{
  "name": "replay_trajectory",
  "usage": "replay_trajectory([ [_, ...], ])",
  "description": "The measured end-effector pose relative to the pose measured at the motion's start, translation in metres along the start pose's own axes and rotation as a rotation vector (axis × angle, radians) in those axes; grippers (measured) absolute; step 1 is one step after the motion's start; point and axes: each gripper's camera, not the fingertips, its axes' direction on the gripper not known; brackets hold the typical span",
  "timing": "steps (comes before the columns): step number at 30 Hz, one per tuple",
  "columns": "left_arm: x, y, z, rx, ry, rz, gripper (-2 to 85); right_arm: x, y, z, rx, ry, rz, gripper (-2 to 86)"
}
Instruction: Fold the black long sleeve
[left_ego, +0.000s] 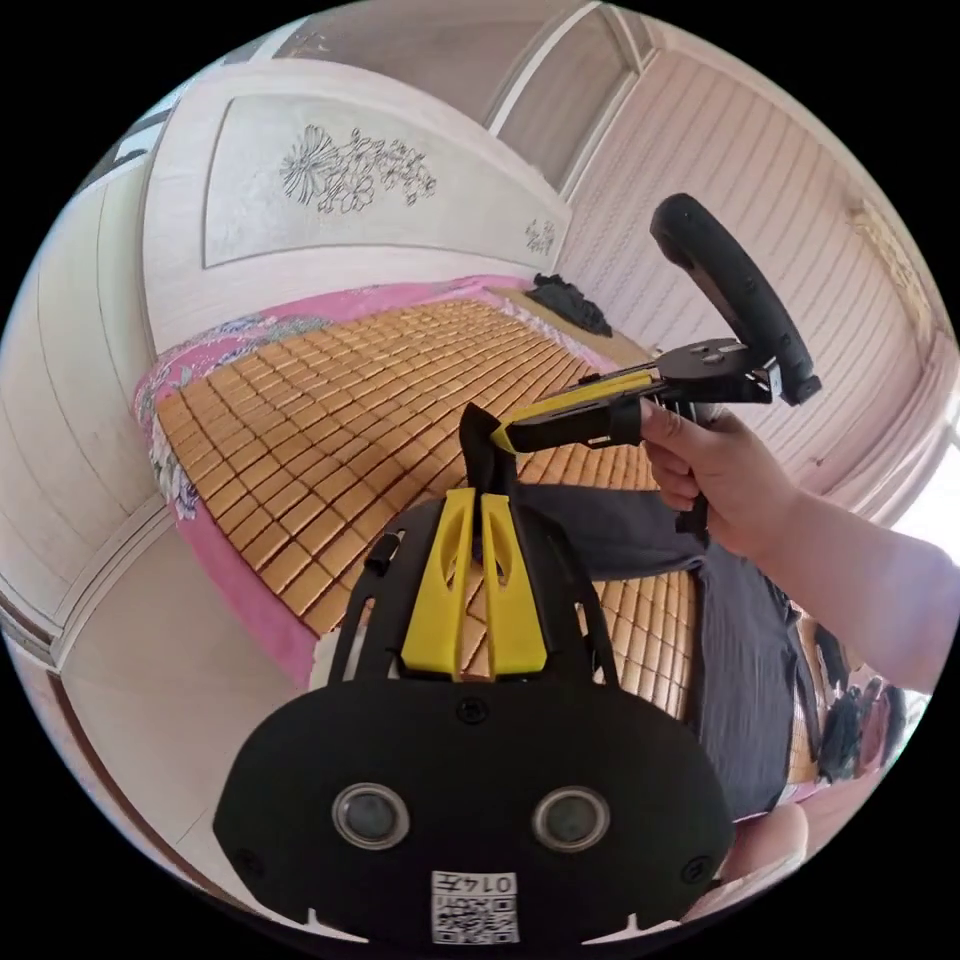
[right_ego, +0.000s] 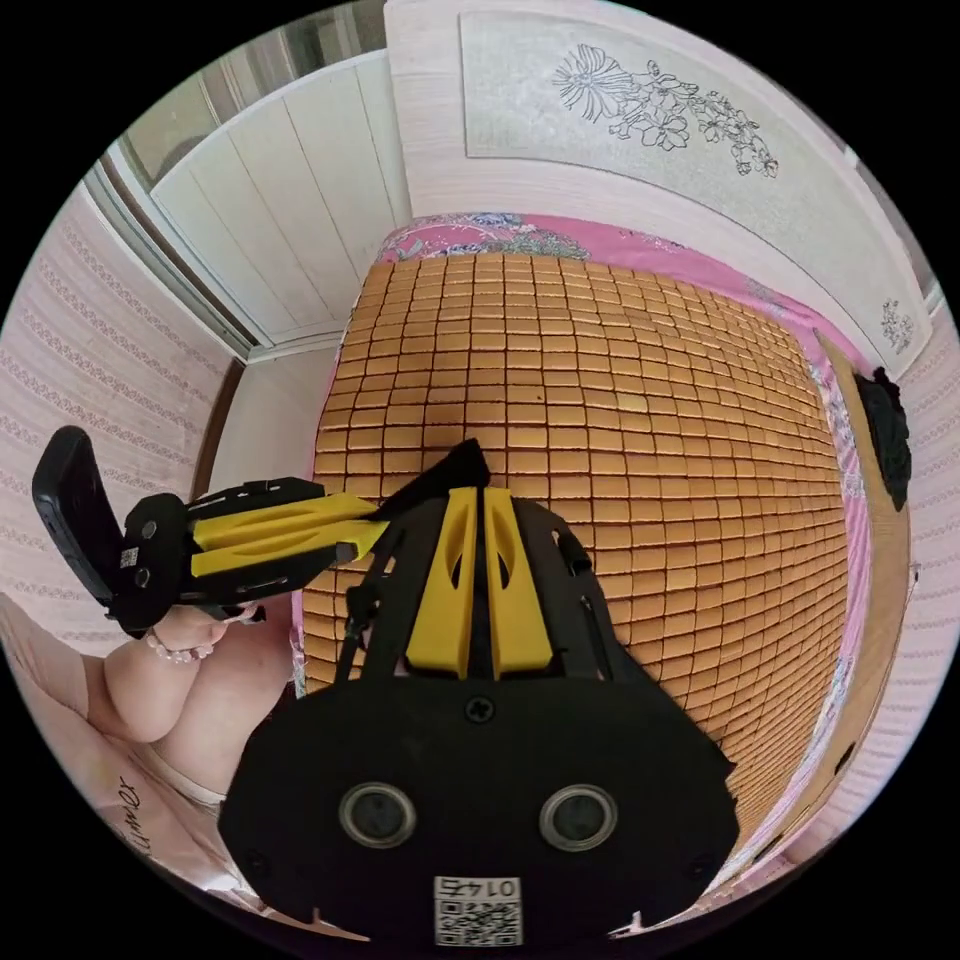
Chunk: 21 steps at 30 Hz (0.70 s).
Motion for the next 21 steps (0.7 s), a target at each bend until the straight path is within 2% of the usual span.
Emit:
replay_trajectory([
  [4, 0.083, -0.017, -0.017, 0.131, 0.18, 0.116, -1.0, 0.036, 0.094, -0.106, 0.228, 0.032, 0.155, -0.7],
  [7, 0.18, -0.032, -0.04, 0.199, 0.331, 0.33, -1.0, 0.034, 0.193, -0.195, 0.391, 0.146, 0.243, -0.7],
  [9, 0.258, -0.031, -0.067, 0.243, 0.486, 0.522, -1.0, 0.019, 0.264, -0.244, 0.476, 0.22, 0.312, -0.7],
  [11, 0.308, -0.021, -0.085, 0.226, 0.65, 0.625, -1.0, -0.015, 0.362, -0.289, 0.533, 0.299, 0.421, -0.6],
  [13, 0.354, 0.001, -0.097, 0.179, 0.796, 0.715, -1.0, -0.044, 0.433, -0.304, 0.536, 0.333, 0.528, -0.6],
  [15, 0.41, 0.045, -0.1, 0.058, 0.917, 0.834, -1.0, -0.07, 0.497, -0.301, 0.488, 0.333, 0.654, -0.5],
  [17, 0.444, 0.086, -0.089, -0.059, 0.918, 0.922, -1.0, -0.096, 0.569, -0.27, 0.406, 0.299, 0.832, -0.4],
  [21, 0.493, 0.159, -0.045, -0.352, 0.843, 1.022, -0.9, -0.106, 0.641, -0.196, 0.321, 0.126, 1.036, -0.4],
])
